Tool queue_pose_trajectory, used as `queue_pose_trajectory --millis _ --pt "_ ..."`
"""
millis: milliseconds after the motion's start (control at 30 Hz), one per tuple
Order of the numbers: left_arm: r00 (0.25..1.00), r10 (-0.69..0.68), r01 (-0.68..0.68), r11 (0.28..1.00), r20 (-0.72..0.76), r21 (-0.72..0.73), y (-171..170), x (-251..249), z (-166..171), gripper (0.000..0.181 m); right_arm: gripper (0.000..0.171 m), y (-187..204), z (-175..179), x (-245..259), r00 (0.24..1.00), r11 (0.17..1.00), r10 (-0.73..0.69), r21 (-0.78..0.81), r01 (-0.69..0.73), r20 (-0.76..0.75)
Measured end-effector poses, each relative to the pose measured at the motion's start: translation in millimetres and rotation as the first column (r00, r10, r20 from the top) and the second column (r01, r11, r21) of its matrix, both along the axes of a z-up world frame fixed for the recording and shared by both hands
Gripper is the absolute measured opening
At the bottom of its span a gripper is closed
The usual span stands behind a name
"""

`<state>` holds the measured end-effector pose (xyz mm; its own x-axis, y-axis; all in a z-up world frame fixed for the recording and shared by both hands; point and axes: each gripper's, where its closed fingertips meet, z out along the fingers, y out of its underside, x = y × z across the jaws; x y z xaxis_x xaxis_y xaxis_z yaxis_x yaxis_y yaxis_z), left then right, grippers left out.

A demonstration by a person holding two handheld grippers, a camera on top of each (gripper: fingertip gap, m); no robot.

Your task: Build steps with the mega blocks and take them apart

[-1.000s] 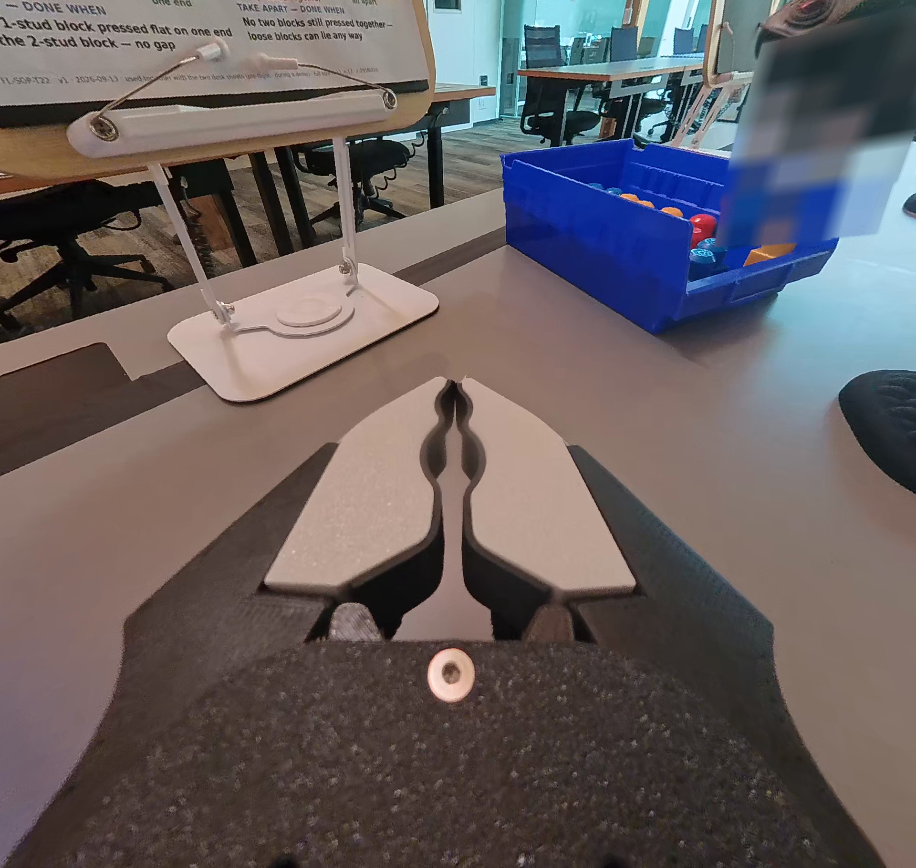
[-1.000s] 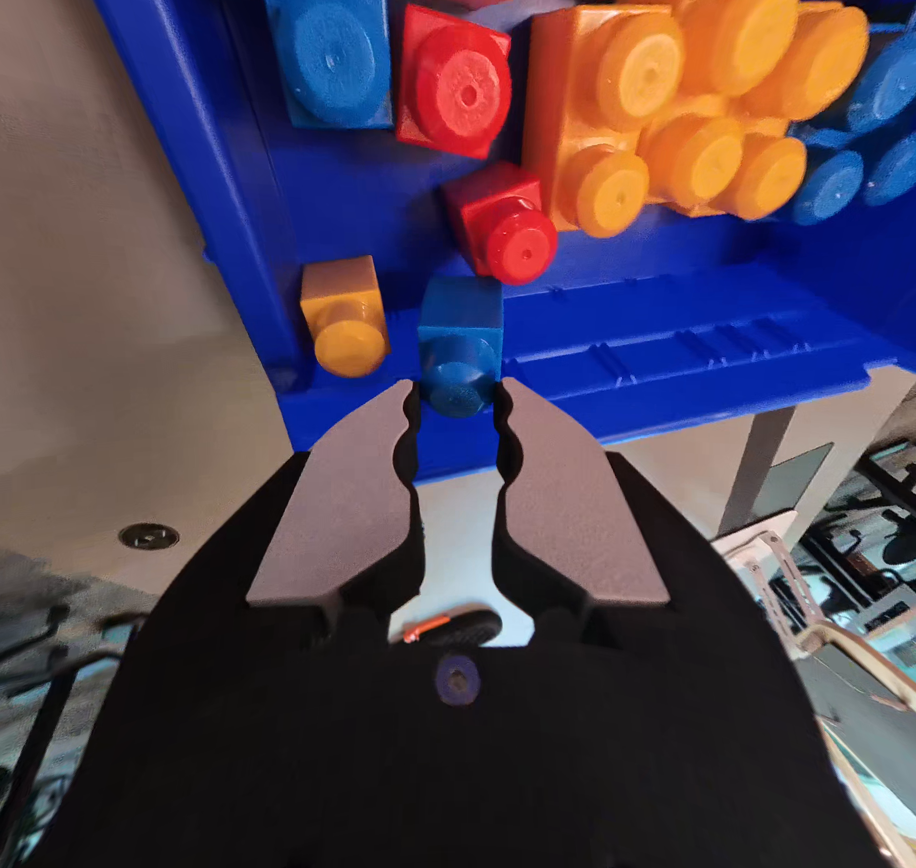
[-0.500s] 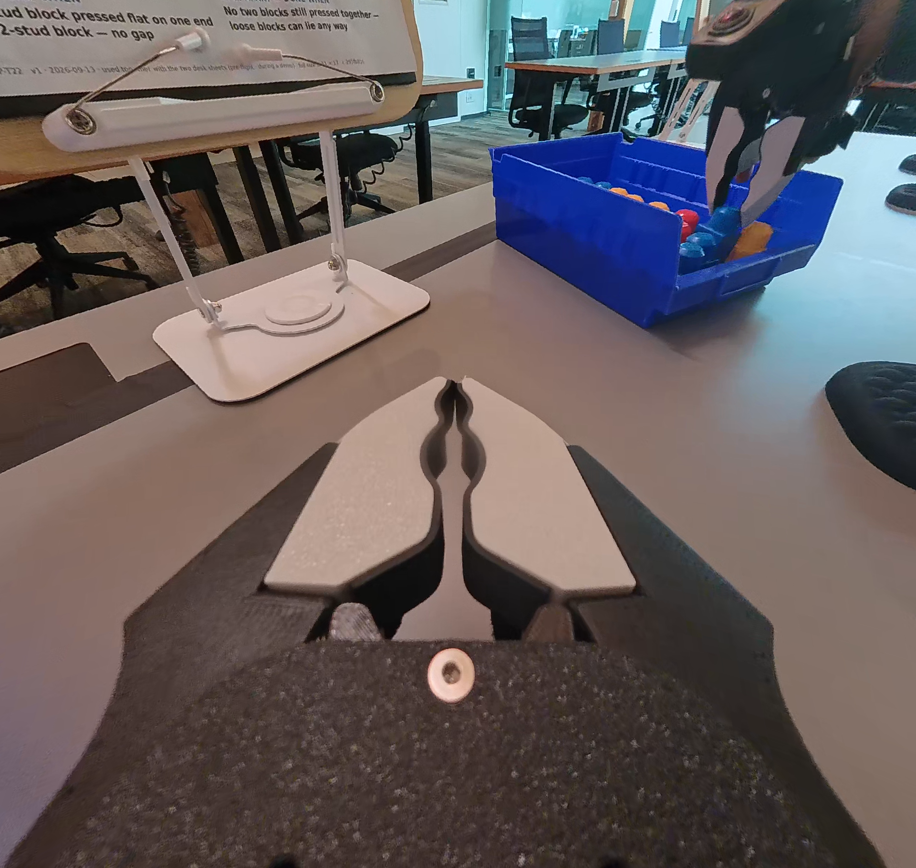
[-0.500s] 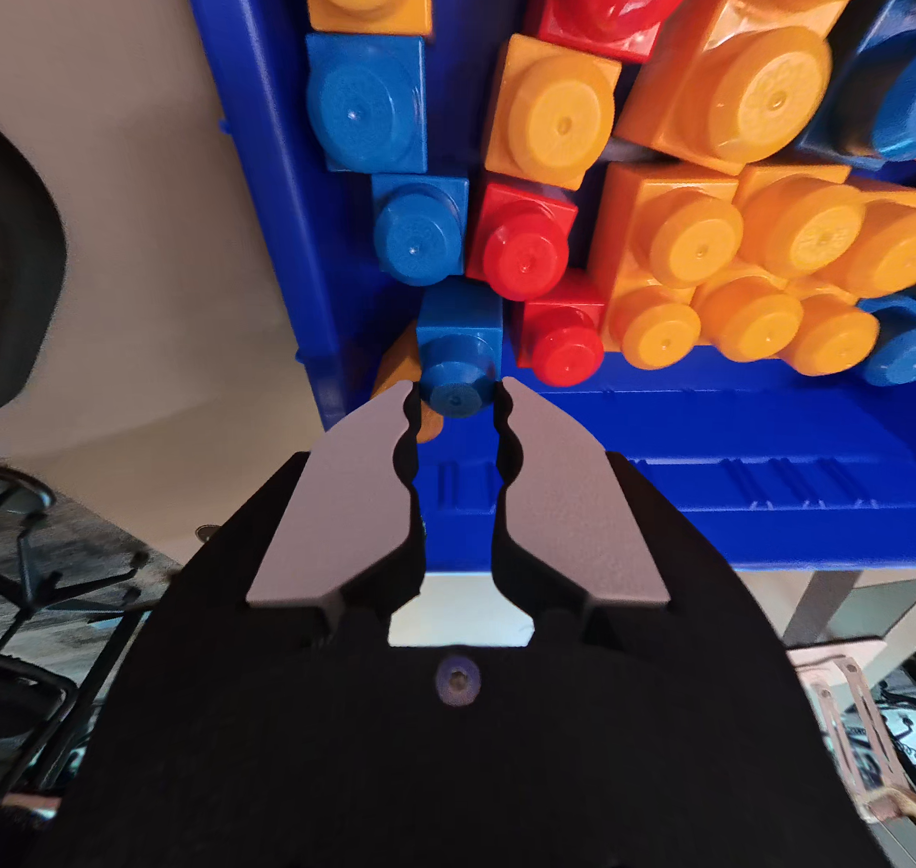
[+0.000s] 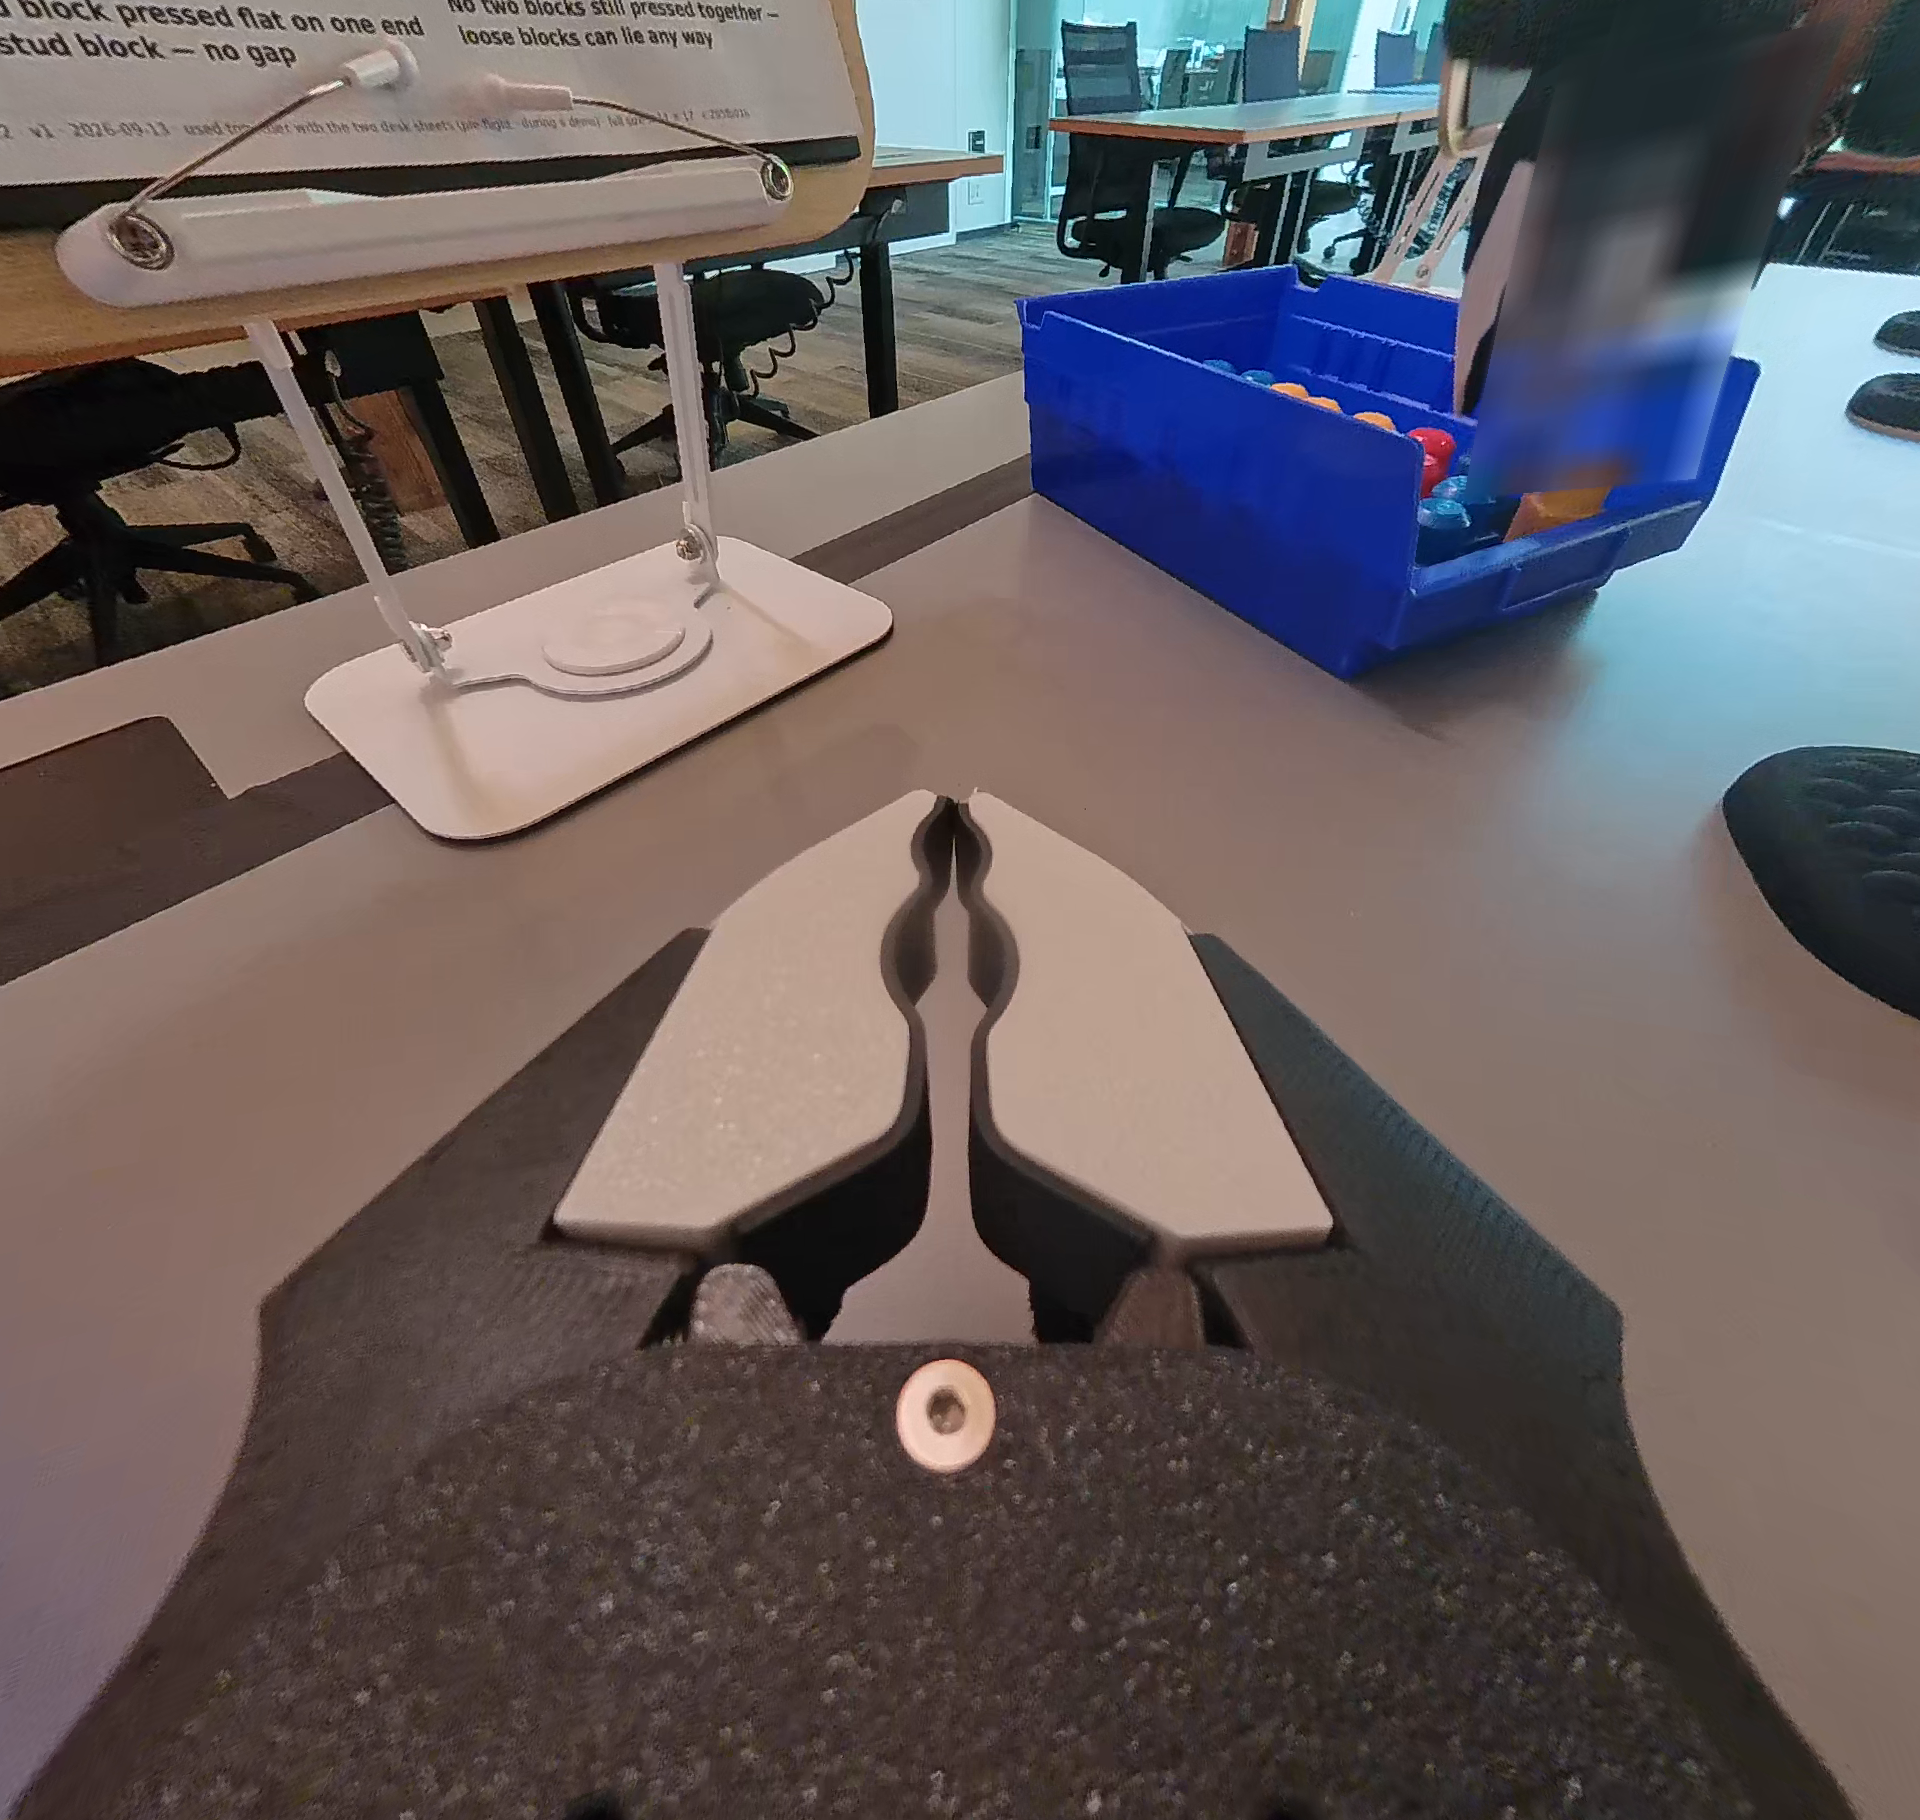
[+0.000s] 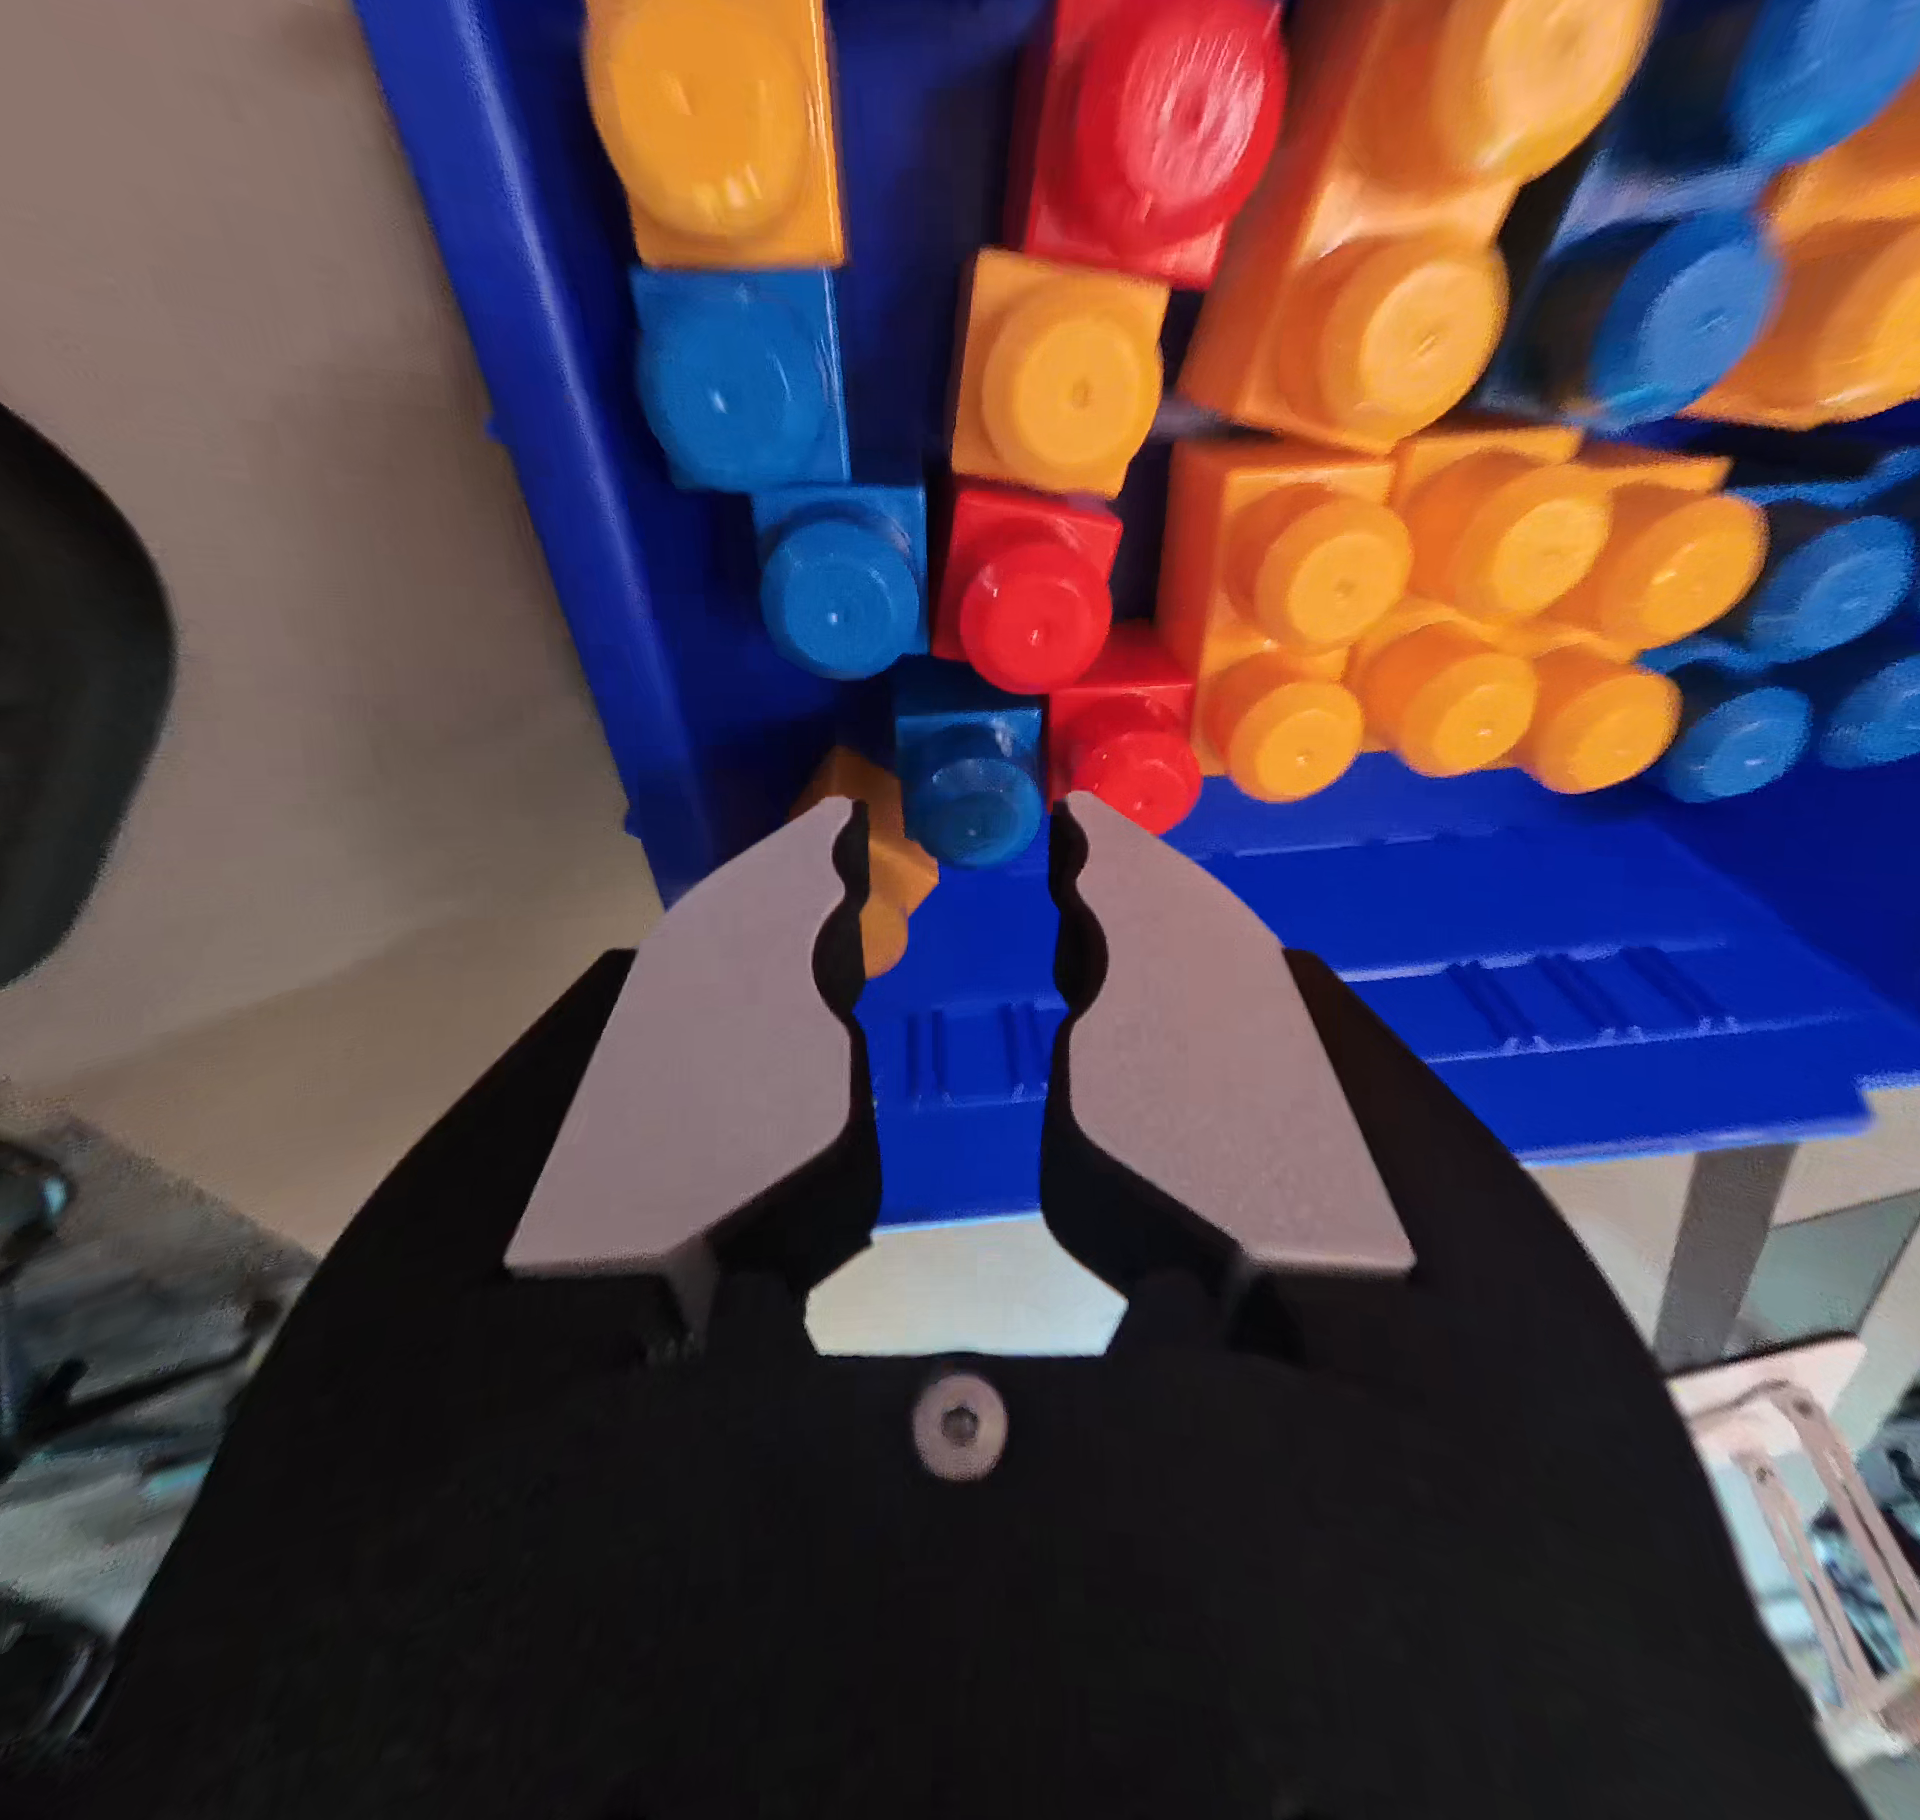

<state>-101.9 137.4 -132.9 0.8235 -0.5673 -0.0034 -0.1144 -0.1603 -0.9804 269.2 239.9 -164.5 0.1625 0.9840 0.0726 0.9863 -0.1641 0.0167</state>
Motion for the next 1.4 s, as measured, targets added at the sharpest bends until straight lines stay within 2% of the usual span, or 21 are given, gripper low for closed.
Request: queue_pose_trajectory --millis 133,200,300,400,567,633,733,833,867,933,1033,1167,1267,1400 --pt "1.000 -0.001 0.001 1.000 -0.004 -0.003 0.1 0.5 -0.9 0.000 0.037 2.7 37.3 -40.4 0.975 0.994 0.033 0.105 -0.010 -0.220" --pt "1.000 -0.002 0.002 1.000 -0.007 -0.003 0.2 0.9 -1.4 0.000 0.037 3.9 60.1 -71.6 0.926 0.983 0.078 0.183 -0.009 -0.369" --pt "1.000 0.001 -0.001 1.000 -0.012 0.001 0.1 0.9 -1.2 0.000 0.039 1.7 93.4 -123.9 0.795 0.953 0.164 0.303 0.026 -0.585" --pt "1.000 0.006 -0.006 1.000 -0.010 0.008 0.1 -0.1 0.4 0.000 0.044 -1.3 109.7 -168.7 0.661 0.914 0.212 0.386 0.127 -0.720" --pt "1.000 0.012 -0.012 1.000 -0.017 0.017 0.6 -1.5 1.0 0.000 0.033 -11.8 122.8 -227.8 0.360 0.864 0.195 0.334 0.377 -0.912" --pt "1.000 0.009 -0.008 1.000 -0.026 0.021 0.4 -1.1 0.5 0.000 0.024 -17.3 120.9 -245.1 0.284 0.840 0.219 0.328 0.431 -0.934" --pt "0.999 -0.001 0.003 0.999 -0.041 0.038 -0.9 1.1 1.6 0.000 0.018 -21.1 105.0 -265.7 0.232 0.836 0.189 0.280 0.472 -0.954" --pt "0.999 -0.005 0.008 0.998 -0.052 0.062 -2.6 2.8 5.3 0.000 0.000 -20.0 91.1 -271.3 0.183 0.818 0.180 0.251 0.518 -0.966" --pt "0.999 -0.007 0.011 0.998 -0.051 0.065 -3.5 3.3 6.5 0.000 0.000 -20.0 85.9 -271.7 0.175 0.814 0.180 0.246 0.526 -0.968" --pt "0.999 -0.029 0.031 0.998 -0.036 0.053 -6.6 5.9 8.6 0.000 0.000 -21.1 74.4 -272.8 0.185 0.817 0.177 0.249 0.521 -0.967" --pt "1.000 -0.020 0.022 0.990 -0.015 0.140 -10.4 2.8 27.1 0.000 0.000 -21.3 70.8 -270.5 0.202 0.804 0.188 0.269 0.530 -0.961" --pt "0.991 0.132 -0.129 0.931 0.015 0.341 -13.8 -29.1 75.6 0.000 0.000 -19.0 75.0 -265.4 0.188 0.792 0.188 0.262 0.551 -0.964" --pt "0.946 0.312 -0.317 0.847 0.085 0.428 -11.5 -85.1 116.8 0.000 0.000 -17.1 75.6 -261.5 0.198 0.778 0.200 0.279 0.563 -0.960" --pt "0.796 0.574 -0.599 0.705 0.192 0.379 -1.8 -191.2 138.7 0.000 0.000 -16.0 76.3 -259.7 0.201 0.773 0.207 0.286 0.567 -0.958"
